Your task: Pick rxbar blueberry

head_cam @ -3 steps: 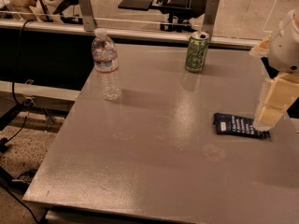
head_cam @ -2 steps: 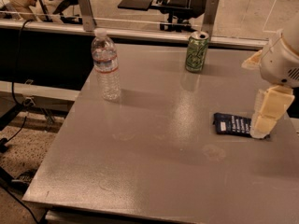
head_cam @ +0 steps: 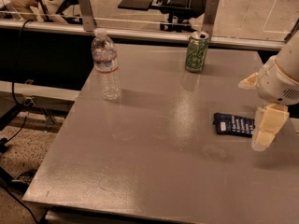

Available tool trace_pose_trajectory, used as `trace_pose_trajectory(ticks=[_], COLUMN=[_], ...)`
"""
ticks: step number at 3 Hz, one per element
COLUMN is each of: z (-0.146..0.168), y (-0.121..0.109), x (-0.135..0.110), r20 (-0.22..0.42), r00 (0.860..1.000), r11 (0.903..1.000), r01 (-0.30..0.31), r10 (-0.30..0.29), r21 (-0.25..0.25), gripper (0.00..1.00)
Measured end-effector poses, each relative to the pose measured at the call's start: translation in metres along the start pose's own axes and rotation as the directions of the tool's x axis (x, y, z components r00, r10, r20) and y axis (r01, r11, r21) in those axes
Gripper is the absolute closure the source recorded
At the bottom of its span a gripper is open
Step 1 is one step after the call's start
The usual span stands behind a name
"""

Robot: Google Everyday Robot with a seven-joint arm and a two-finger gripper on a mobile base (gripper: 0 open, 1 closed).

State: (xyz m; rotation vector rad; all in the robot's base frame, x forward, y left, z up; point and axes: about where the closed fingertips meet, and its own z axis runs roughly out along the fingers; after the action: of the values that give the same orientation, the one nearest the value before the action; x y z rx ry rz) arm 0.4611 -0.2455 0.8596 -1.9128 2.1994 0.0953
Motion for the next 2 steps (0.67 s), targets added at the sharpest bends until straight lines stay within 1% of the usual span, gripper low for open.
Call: trace_pose_trajectory(ticks=[1, 2], z=[0.0096, 0.0176], y=[0.0017, 0.0067], x=[0.0068, 0.01], r20=[0.003, 0.002], r00=[1.0, 1.0], r11=[0.9998, 0.9989], r01=[-0.002, 0.012], r10=[0.002, -0.011], r21=[-0.02, -0.045], gripper=[0.0, 0.0])
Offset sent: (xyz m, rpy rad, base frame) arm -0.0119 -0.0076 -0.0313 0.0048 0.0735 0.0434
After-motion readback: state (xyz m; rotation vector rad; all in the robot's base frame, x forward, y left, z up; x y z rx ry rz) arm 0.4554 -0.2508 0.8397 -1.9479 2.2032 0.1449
